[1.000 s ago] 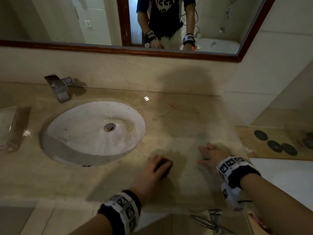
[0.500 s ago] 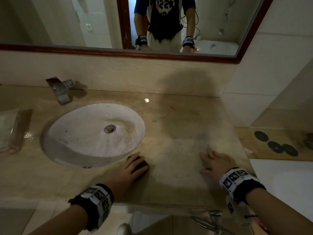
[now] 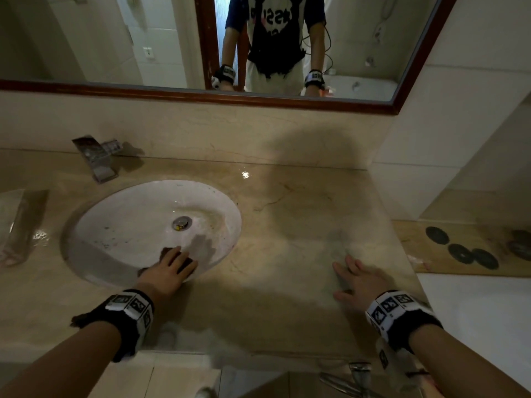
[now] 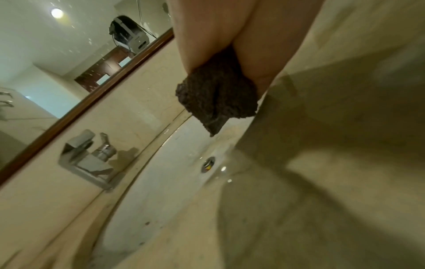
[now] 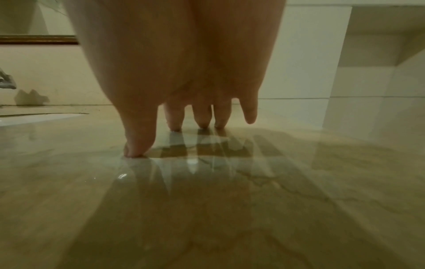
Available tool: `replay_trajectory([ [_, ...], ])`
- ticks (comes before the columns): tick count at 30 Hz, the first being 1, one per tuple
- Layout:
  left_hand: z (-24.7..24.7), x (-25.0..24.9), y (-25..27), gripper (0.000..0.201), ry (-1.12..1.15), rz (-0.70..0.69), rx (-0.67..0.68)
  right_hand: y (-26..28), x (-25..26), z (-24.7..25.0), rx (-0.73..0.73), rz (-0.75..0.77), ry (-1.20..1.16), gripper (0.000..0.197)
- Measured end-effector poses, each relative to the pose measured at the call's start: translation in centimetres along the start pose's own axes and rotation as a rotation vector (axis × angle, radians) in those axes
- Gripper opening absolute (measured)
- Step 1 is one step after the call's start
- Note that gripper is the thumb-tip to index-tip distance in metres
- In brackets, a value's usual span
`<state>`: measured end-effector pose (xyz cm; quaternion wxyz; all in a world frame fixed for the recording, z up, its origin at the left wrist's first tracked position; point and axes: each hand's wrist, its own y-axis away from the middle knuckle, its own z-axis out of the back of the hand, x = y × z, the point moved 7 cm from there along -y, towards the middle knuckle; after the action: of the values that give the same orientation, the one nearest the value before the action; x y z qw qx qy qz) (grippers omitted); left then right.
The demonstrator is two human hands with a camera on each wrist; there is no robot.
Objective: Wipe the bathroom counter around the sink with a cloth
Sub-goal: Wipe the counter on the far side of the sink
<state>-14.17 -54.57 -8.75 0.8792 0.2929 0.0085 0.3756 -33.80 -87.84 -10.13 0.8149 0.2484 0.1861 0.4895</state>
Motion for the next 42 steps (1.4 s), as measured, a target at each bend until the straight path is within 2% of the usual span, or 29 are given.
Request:
replay_trajectory([
  [4, 2.5, 0.8, 0.8, 0.069, 0.195, 0.106, -0.164, -0.1, 0.0, 0.2, 0.016, 0.003, 0.009, 0.072],
  [7, 4.9, -3.2, 1.0, 0.065, 0.502, -0.009, -0.397, 0.4, 0.0, 1.1, 0.079, 0.002, 0.027, 0.066],
  [9, 6.3, -6.5, 1.1, 0.062, 0.651, -0.109, -0.531, 0.9, 0.7, 2.0, 0.089, 0.025, -0.044, 0.061],
  [14, 6.2, -15.6, 0.2, 0.073, 0.829, -0.155, -0.365, 2.8, 3.0, 2.9, -0.125, 0.080, -0.272, 0.057],
  [18, 5.2, -21.4, 1.0, 0.093, 0.889, -0.235, -0.175, 4.9, 4.6, 1.9, -0.137, 0.165, -0.735, 0.049],
  [20, 5.0, -23.0, 1.5, 0.104, 0.922, -0.316, -0.122, 5.6, 5.8, 0.3, -0.159, 0.235, -0.744, 0.048],
  [23, 5.2, -22.8, 1.7, 0.120, 0.962, -0.411, -0.070, 5.8, 7.7, -1.8, -0.148, 0.299, -0.708, 0.049],
  [24, 5.3, -22.1, 1.6, 0.124, 0.941, -0.423, -0.056, 5.9, 8.4, -1.9, -0.146, 0.297, -0.657, 0.064],
  [26, 5.2, -20.0, 1.3, 0.123, 0.790, -0.401, -0.051, 5.7, 9.1, -2.1, -0.106, 0.246, -0.530, 0.109],
  [28, 4.9, -17.8, 1.2, 0.113, 0.591, -0.328, -0.056, 5.9, 10.0, -1.6, -0.071, 0.193, -0.448, 0.125],
  [30, 4.2, -16.3, 1.1, 0.104, 0.446, -0.259, -0.037, 5.5, 10.7, -1.3, -0.041, 0.168, -0.358, 0.117],
  [32, 2.9, -15.5, 0.7, 0.121, 0.381, -0.201, 0.014, 4.9, 11.1, -1.2, -0.015, 0.136, -0.266, 0.095],
  [34, 1.9, -14.9, 0.1, 0.136, 0.372, -0.153, 0.052, 4.6, 11.4, -0.9, -0.021, 0.101, -0.222, 0.087],
  [39, 1.8, -14.6, -0.3, 0.134, 0.277, -0.167, 0.044, 3.8, 13.4, -1.2, -0.060, 0.122, -0.172, 0.078],
  [42, 1.6, -14.6, -0.4, 0.134, 0.282, -0.166, 0.042, 4.4, 14.3, 0.2, -0.129, 0.196, -0.229, 0.058],
])
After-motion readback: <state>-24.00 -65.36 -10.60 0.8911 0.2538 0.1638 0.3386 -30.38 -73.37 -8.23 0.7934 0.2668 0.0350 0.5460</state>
